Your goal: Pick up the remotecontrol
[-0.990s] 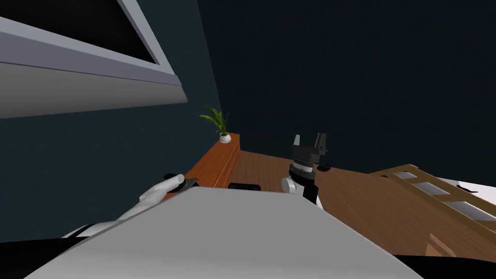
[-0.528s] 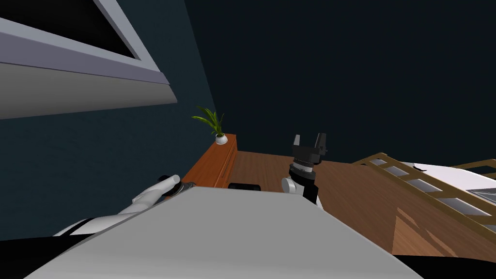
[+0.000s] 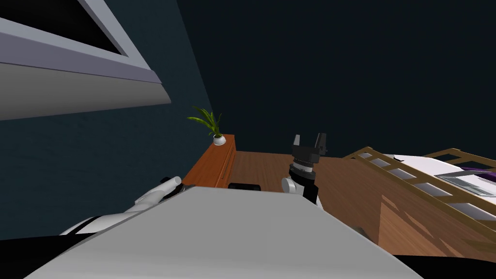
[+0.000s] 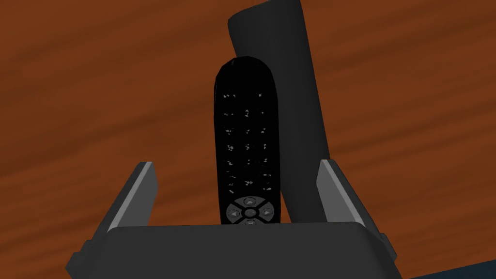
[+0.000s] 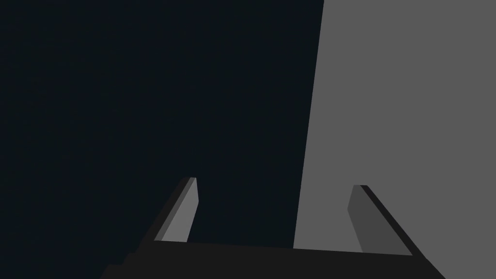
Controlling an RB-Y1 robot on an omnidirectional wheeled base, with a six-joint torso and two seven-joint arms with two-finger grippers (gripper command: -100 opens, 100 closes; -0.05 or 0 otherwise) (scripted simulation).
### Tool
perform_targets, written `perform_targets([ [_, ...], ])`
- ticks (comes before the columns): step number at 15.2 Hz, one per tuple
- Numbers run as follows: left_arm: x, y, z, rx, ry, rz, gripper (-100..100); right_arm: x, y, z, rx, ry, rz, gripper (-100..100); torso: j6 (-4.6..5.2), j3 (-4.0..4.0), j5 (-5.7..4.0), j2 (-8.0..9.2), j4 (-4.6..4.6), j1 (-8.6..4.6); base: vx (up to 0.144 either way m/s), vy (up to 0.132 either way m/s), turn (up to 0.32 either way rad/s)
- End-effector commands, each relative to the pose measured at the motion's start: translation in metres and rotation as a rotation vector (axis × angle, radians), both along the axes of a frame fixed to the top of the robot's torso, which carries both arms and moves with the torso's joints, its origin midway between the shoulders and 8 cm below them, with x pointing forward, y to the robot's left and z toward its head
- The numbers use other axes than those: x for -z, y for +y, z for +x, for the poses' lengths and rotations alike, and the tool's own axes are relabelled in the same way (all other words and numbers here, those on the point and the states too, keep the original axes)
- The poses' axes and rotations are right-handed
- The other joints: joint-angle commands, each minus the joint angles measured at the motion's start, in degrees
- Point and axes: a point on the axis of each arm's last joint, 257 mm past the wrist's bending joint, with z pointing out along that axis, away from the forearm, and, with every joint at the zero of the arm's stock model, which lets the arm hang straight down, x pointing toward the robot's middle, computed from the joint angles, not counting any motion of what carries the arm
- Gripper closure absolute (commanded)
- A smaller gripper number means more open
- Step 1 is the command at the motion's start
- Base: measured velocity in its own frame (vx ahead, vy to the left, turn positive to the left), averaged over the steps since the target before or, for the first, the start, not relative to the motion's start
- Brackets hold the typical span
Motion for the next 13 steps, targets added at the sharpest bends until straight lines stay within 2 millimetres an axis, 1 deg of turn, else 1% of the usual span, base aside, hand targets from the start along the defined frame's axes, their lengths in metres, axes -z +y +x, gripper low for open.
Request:
perform_targets([
  [1, 0.01, -0.011, 0.002, -0.005, -0.004, 0.003, -100, 0.0, 0.0, 0.0, 0.0, 0.0, 0.0, 0, 0.0, 0.0, 0.0, 0.0, 0.0, 0.0, -0.034, 0.084, -0.028],
  [2, 0.005, -0.005, 0.001, -0.003, -0.001, 0.0, -100, 0.0, 0.0, 0.0, 0.0, 0.0, 0.0, 0, 0.0, 0.02, 0.01, 0.04, 0.01, 0.04, -0.024, 0.051, -0.018],
  [3, 0.006, -0.006, 0.001, -0.004, -0.003, 0.002, 100, 0.0, 0.0, 0.0, 0.0, 0.0, 0.0, 0, -0.01, 0.03, -0.01, 0.04, 0.01, -0.03, -0.008, 0.019, -0.004],
  [7, 0.006, -0.005, 0.0, -0.006, 0.0, 0.003, 100, 0.0, 0.0, 0.0, 0.0, 0.0, 0.0, 0, 0.05, -0.02, -0.01, -0.06, 0.02, -0.22, -0.002, 0.004, 0.004],
  [8, -0.006, 0.009, 0.0, 0.001, -0.001, 0.002, 100, 0.0, 0.0, 0.0, 0.0, 0.0, 0.0, 0, 0.05, -0.02, -0.02, -0.07, 0.02, -0.23, 0.01, -0.049, 0.034],
  [10, -0.006, 0.009, 0.0, 0.001, -0.001, 0.002, 100, 0.0, 0.0, 0.0, 0.0, 0.0, 0.0, 0, 0.02, -0.05, -0.09, -0.12, 0.02, -0.48, 0.019, -0.076, 0.042],
  [11, -0.014, 0.017, 0.0, 0.005, 0.0, 0.002, 100, 0.0, 0.0, 0.0, 0.0, 0.0, 0.0, 0, 0.04, -0.06, -0.09, -0.14, 0.01, -0.52, 0.027, -0.072, 0.019],
  [13, -0.01, 0.015, 0.0, 0.003, -0.001, 0.004, 100, 0.0, 0.0, 0.0, 0.0, 0.0, 0.0, 0, 0.06, -0.08, -0.12, -0.19, 0.01, -0.56, 0.022, -0.051, 0.014],
])
